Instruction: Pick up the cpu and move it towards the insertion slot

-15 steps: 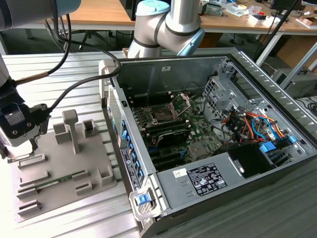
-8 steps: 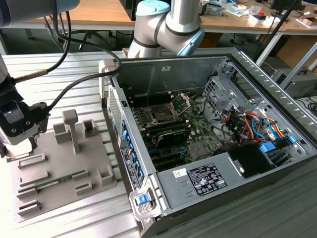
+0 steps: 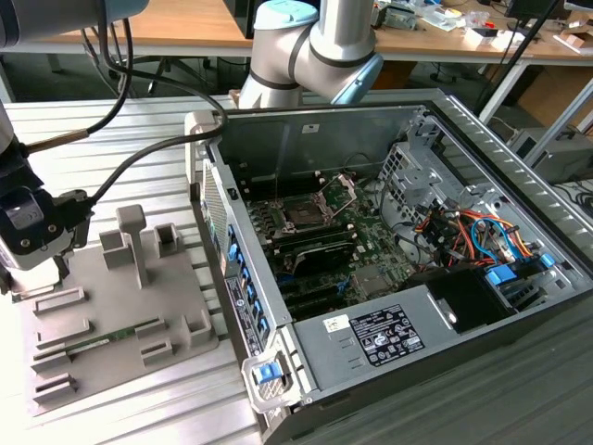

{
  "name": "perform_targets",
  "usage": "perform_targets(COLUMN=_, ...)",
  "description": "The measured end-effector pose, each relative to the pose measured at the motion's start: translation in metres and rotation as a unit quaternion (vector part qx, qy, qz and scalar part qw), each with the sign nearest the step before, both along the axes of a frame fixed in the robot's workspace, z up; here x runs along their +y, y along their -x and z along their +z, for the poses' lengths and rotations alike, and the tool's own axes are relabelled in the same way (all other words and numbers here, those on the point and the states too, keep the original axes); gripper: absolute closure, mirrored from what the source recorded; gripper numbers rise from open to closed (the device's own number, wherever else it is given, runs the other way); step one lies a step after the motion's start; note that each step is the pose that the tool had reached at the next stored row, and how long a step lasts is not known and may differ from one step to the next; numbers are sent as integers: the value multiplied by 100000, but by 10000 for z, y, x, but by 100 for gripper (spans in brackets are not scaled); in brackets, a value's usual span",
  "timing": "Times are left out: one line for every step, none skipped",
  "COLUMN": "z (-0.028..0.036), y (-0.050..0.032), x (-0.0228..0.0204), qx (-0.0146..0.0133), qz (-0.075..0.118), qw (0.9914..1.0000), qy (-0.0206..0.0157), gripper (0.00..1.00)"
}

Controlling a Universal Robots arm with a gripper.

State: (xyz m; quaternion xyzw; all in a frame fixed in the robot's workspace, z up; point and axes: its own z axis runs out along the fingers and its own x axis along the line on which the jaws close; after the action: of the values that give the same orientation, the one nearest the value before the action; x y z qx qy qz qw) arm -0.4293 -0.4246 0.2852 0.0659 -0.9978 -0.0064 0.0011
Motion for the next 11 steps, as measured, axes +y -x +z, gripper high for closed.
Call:
perform_targets(z=1, y=0, x=0, qx=3, qz=0, qw=100000, qy=1, gripper=45)
perform_targets(z=3, y=0, x=0, qx=7, qz=0, qw=100000, qy=1, gripper=45)
perform_targets(z=3, y=0, x=0, qx=3, qz=-2, qw=100000, qy=1, gripper=45)
perform_targets(z=8, y=0, x=0, qx=7, qz=0, qw=100000, qy=4, gripper=45)
perform_targets(z=13, y=0, x=0, qx=6, qz=0, qw=100000, qy=3, gripper=45)
perform_targets(z=18, y=0, x=0, qx=7, qz=-2, qw=100000, qy=3, gripper=45)
perform_targets(z=24, y=0, x=0, qx=7, qz=-2, qw=100000, qy=4, gripper=45)
perform_targets(z=31, y=0, x=0, qx=8, qz=-2, qw=100000, qy=2, gripper=45)
perform_targets(z=39, y=0, x=0, qx=10, qz=1, qw=100000, qy=4, gripper=45)
perform_targets(z=44, y=0, x=0, qx=7, qz=-1, qw=100000, qy=3, gripper=45)
perform_targets(z=50, y=0, x=0, qx=3, qz=-1, qw=100000, qy=1, gripper=45)
